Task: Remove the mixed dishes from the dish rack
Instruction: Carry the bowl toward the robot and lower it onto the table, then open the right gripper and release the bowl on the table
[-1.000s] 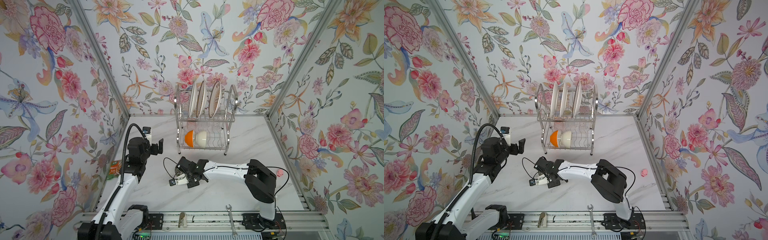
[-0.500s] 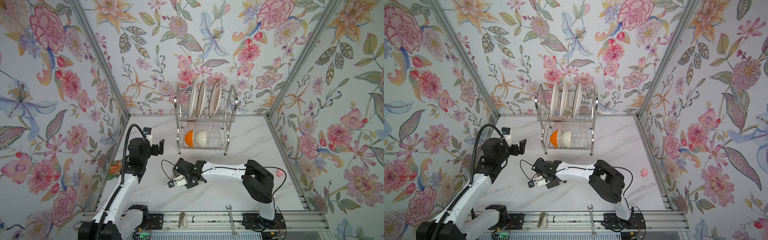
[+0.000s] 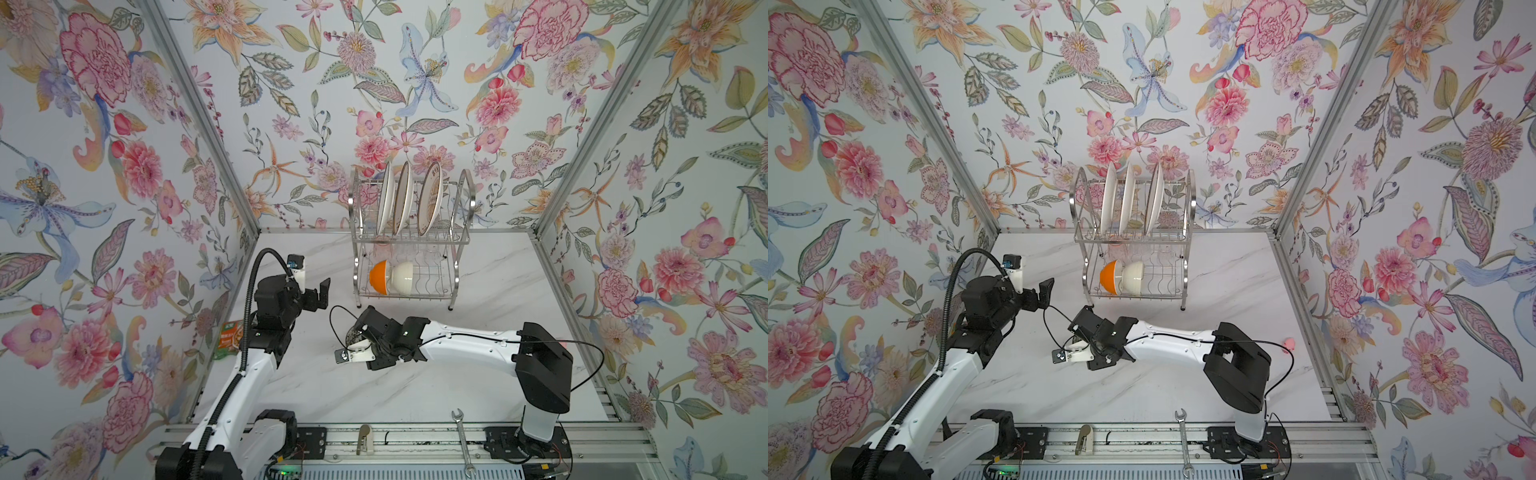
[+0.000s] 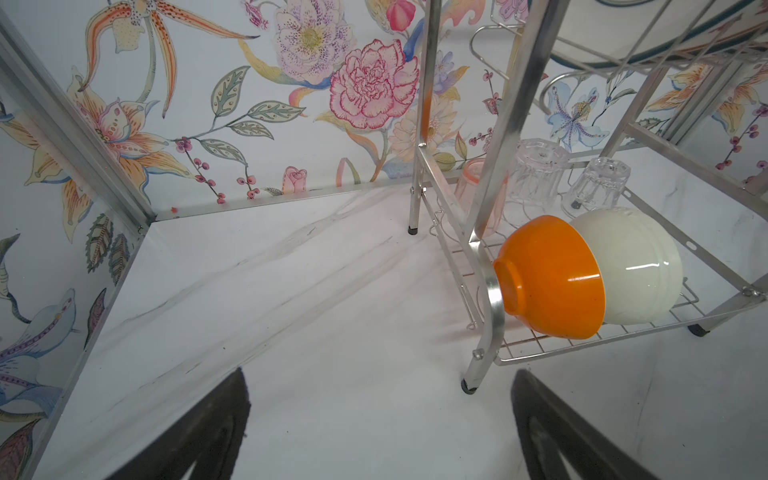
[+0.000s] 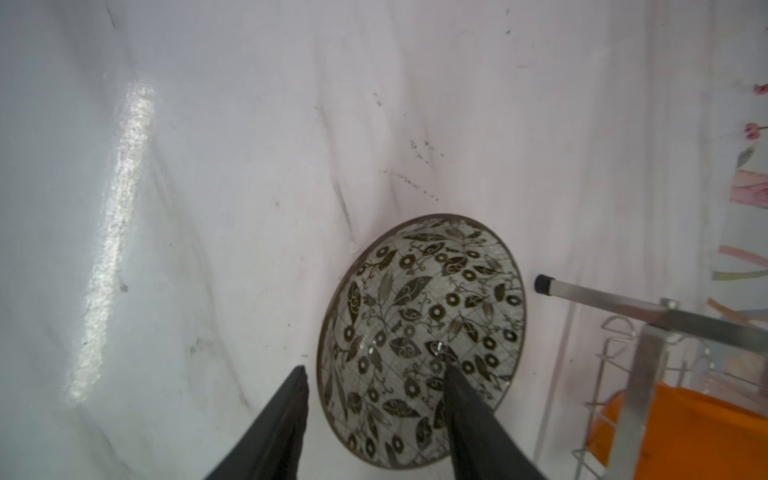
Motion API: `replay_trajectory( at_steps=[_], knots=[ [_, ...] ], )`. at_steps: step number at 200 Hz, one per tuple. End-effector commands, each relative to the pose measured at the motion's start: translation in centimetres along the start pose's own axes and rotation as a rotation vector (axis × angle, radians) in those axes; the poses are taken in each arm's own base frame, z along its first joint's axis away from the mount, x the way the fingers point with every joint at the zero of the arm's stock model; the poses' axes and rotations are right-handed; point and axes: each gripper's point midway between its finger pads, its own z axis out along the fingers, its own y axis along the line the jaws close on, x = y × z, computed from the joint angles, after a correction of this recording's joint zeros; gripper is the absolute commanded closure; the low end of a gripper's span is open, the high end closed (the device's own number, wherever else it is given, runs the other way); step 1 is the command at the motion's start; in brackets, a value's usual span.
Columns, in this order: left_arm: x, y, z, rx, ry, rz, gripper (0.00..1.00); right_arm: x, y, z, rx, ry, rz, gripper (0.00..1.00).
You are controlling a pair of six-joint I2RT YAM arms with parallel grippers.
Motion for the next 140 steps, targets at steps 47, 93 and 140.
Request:
replay_trajectory(
  at_steps=[47,93,140],
  knots=[
    [-6.4,-1.2,-2.5,0.067,-0.158,0.071,0.01,-1.6,-6.4,-8.1,0.215,-0.385,0.373,0.45],
    [-7.1,-4.4,-3.7,0.238,-0.208,0.169,0.01,2.8,-8.4,-11.0,0.312,-0.554,0.657,0.44],
    [-5.7,-6.6,-4.3,0.344,-0.226,0.211,0.01,8.7,-9.9,-12.7,0.373,-0.727,0.955,0.41]
  ],
)
